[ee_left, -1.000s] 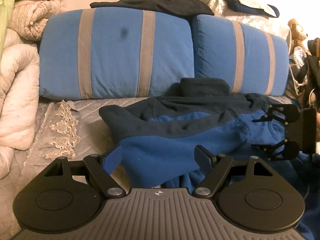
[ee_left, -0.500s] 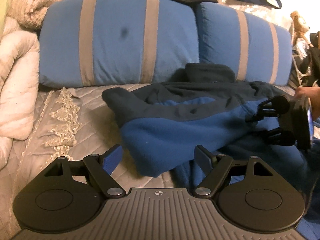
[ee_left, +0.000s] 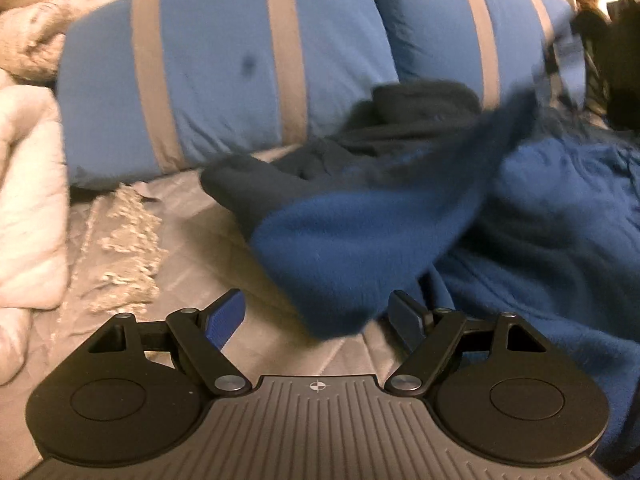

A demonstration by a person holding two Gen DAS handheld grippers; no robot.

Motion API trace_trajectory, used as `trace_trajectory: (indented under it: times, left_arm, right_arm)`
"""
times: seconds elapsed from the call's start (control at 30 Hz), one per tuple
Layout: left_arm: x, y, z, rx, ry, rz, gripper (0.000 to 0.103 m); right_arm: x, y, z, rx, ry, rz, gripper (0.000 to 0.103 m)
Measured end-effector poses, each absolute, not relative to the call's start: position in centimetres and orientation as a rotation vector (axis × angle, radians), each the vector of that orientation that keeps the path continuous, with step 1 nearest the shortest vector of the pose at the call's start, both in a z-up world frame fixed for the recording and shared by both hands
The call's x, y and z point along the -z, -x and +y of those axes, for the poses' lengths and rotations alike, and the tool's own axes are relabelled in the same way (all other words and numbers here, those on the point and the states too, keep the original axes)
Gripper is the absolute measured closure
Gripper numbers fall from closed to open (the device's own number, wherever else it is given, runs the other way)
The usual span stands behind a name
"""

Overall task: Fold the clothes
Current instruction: 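Grasp the blue fleece hoodie edge with the right gripper and lift it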

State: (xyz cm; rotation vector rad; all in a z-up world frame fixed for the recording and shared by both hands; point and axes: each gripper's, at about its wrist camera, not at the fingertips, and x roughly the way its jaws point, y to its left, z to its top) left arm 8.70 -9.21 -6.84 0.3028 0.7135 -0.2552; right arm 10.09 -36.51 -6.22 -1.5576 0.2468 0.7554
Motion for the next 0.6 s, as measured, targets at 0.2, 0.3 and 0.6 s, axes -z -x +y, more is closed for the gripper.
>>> trace_trajectory:
  times: [0.2, 0.3, 0.6]
  left_arm:
    - [7.5, -11.0, -9.6, 0.24, -0.218, 0.721, 0.024]
    - [6.9, -12.1, -9.7, 0.217, -0.184, 0.698, 0.024]
    - [0.7, -14.9, -8.6, 0.055, -0.119, 0.525, 0.024]
  right_arm:
    - [-1.3, -11.4, -35.1, -0.638, 1.475, 0.164, 0.097]
    - [-3.7, -11.4, -34.8, -0.578, 1.466, 0.127, 0.097]
    - [-6.9, -14.0, -36.1, -0.451, 1.448, 0.104, 0.097]
